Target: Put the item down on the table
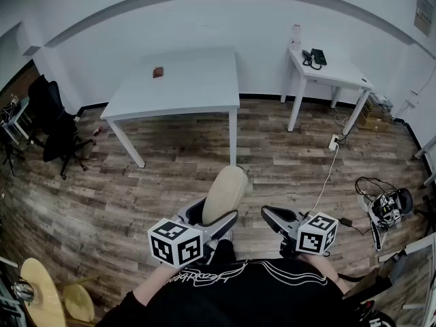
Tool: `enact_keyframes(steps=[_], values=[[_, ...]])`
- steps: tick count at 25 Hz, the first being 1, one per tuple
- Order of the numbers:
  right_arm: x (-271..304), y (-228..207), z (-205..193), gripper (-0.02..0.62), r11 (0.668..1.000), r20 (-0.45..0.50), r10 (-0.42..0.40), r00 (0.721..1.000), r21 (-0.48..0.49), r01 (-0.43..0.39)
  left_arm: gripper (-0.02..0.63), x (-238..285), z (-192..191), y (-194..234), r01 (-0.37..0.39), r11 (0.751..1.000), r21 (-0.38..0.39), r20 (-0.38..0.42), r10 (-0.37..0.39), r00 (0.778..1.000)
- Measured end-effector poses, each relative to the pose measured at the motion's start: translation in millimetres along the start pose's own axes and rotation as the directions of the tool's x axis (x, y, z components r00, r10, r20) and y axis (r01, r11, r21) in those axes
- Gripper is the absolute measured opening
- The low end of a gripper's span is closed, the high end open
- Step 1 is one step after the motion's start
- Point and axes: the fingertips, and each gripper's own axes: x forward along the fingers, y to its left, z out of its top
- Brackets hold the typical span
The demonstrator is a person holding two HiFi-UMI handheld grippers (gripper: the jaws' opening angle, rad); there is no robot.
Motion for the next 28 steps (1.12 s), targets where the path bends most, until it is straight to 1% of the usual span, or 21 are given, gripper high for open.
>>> enact_keyframes(steps=[4, 9, 11, 15, 18, 21, 28], values=[[67.0, -56.2, 44.1, 0.008, 1.0, 0.018, -0.008, 1.0, 0.001, 0.008, 0.371, 44.2, 47.3, 72.3, 0.006, 1.0, 0.026, -0.019, -0.006, 1.0], [139.8, -126.9, 97.3, 0.008, 0.999, 0.016, -0.042, 0.999, 0.024, 0.041, 0.371, 95.7, 106.2, 156.5, 0.012, 1.0, 0.022, -0.035, -0.011, 0.999], [173.6, -146.9, 120.7, 0.008, 0.999, 0.018, -0.036, 0.999, 0.008, 0.036, 0.371, 110.8, 127.4, 188.6, 0.005, 0.999, 0.033, -0.034, -0.004, 0.999], [230.4, -170.3, 166.0, 0.008, 0.998, 0.02, -0.013, 1.0, -0.068, 0.014, 0.371, 131.8, 169.7, 241.1, -0.026, 0.997, 0.067, -0.013, 0.027, 1.0], [255.2, -179.8, 179.7, 0.008, 0.996, 0.012, -0.003, 1.0, -0.094, 0.004, 0.371, 137.6, 188.2, 268.3, -0.051, 0.995, 0.091, 0.007, 0.05, 0.999], [268.9, -188.9, 183.4, 0.008, 0.995, 0.005, -0.001, 1.0, -0.095, 0.001, 0.371, 145.4, 194.2, 286.4, -0.065, 0.992, 0.11, 0.001, 0.065, 0.998], [284.4, -222.2, 188.3, 0.008, 0.997, -0.011, 0.002, 1.0, -0.073, -0.003, 0.371, 177.1, 196.1, 311.6, -0.079, 0.992, 0.097, -0.021, 0.082, 0.996]])
